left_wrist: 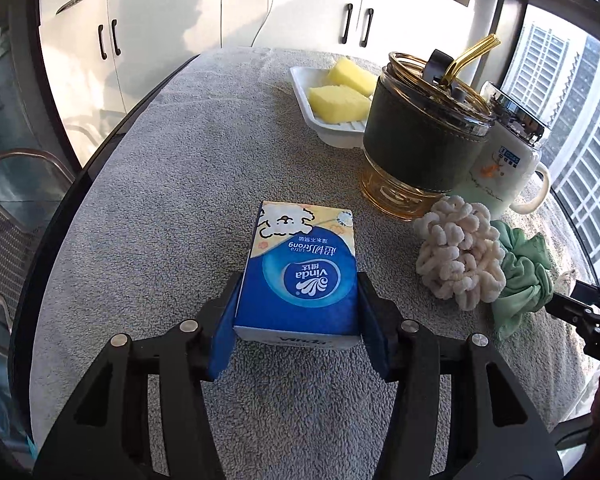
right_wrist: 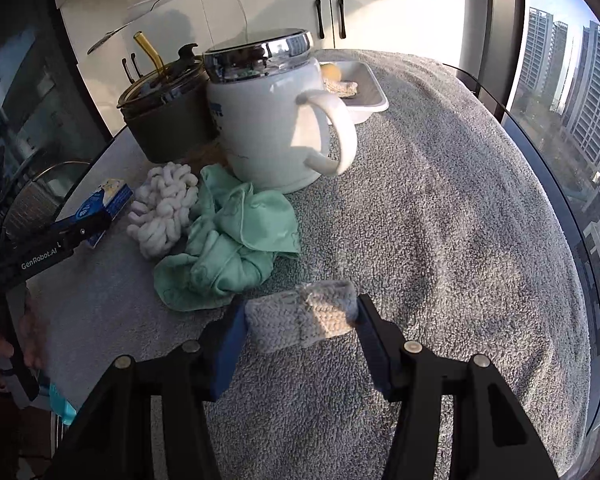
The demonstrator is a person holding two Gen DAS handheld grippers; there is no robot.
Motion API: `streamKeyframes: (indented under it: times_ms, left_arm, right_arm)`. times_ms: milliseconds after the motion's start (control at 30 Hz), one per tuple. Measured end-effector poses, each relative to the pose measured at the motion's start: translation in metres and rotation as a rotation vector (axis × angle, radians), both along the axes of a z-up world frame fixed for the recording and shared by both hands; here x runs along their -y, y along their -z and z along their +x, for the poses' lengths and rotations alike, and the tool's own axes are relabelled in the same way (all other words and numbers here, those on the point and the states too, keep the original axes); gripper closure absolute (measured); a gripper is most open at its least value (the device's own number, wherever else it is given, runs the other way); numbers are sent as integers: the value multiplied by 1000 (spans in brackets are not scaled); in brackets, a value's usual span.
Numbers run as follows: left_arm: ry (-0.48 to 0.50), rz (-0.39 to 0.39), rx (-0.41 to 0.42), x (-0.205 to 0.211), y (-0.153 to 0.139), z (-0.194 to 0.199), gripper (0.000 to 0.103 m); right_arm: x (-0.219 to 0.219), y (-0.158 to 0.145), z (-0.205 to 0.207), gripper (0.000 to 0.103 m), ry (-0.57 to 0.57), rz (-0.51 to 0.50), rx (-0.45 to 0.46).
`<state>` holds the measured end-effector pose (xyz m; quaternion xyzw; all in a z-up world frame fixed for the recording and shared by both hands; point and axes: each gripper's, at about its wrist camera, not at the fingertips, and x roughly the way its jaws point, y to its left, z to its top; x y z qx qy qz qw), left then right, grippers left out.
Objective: Organize soft objects
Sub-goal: 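Grasp the white knit sock with the right tool while the left tool grasps the blue tissue pack, then carry the tissue pack and knit sock over the white tray with both tools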
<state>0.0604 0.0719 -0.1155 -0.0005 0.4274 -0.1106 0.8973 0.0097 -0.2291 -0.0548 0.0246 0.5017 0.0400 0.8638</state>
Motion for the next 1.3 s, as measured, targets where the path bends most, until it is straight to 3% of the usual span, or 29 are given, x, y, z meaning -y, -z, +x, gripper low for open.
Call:
streamKeyframes:
  times_ms: [333, 733, 867, 1200, 1300]
  left_arm:
    - [-54, 27, 71, -37, -20, 24, 52]
    - [-14, -25, 132, -31, -33, 113, 52]
    - [4, 14, 143, -22, -36, 150, 52]
    - [147, -6, 85, 28, -36, 211, 52]
    - [197, -45, 38, 43, -34, 223, 52]
  right_arm:
    - [46, -13, 30, 46, 97, -69, 28]
    - [83, -25, 132, 46, 107, -172, 60]
    - [90, -29, 168, 46, 95, -160, 60]
    - [70, -18, 249, 46, 20, -131, 27]
    - [57, -13, 266, 46, -14, -110, 12]
